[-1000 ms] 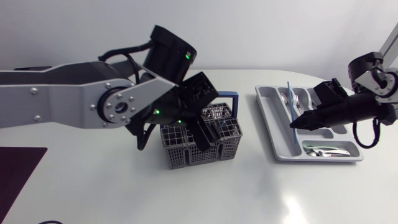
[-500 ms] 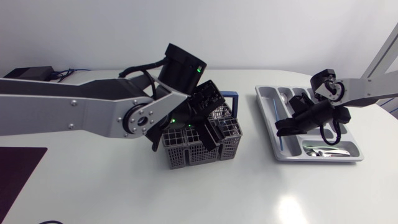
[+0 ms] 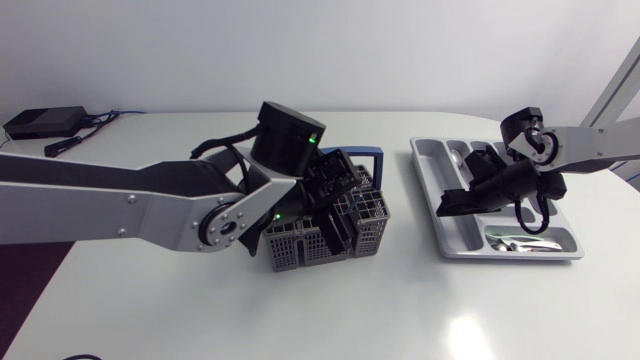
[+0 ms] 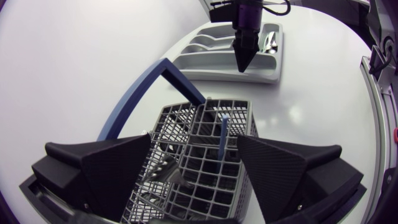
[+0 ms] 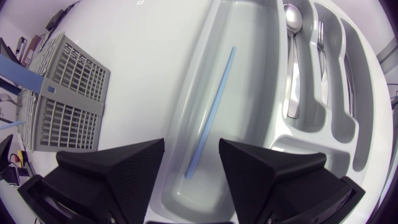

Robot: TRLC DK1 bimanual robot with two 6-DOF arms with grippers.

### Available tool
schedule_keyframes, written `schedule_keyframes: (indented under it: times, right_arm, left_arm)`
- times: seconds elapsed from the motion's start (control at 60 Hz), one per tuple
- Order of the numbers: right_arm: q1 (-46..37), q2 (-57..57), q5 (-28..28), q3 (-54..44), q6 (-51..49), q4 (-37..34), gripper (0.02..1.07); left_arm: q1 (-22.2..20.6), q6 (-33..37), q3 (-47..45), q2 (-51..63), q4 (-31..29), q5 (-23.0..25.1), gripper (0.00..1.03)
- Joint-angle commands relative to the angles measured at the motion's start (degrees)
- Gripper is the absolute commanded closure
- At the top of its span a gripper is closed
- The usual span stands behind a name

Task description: Unload the cutlery basket into the drawer organizer.

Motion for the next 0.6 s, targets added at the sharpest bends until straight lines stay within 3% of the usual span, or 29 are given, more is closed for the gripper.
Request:
schedule_keyframes:
  times: [0.0, 0.283, 0.583]
  right_arm:
    - [0.75, -1.89, -0.46, -2.88, -0.87, 0.56, 0.34]
    - [1.19, -5.14, -1.16, -5.87, -1.75, 1.35, 0.34]
    - [1.37, -6.29, -1.51, -7.01, -2.37, 1.35, 0.34]
  left_arm:
    - [-0.85, 1.85, -1.73, 0.7, 1.69, -0.55, 0.15]
    - [-0.94, 1.94, -1.99, 0.53, 2.48, -0.29, 0.39]
    - [-1.73, 2.11, -3.14, -1.41, 2.22, -0.11, 0.39]
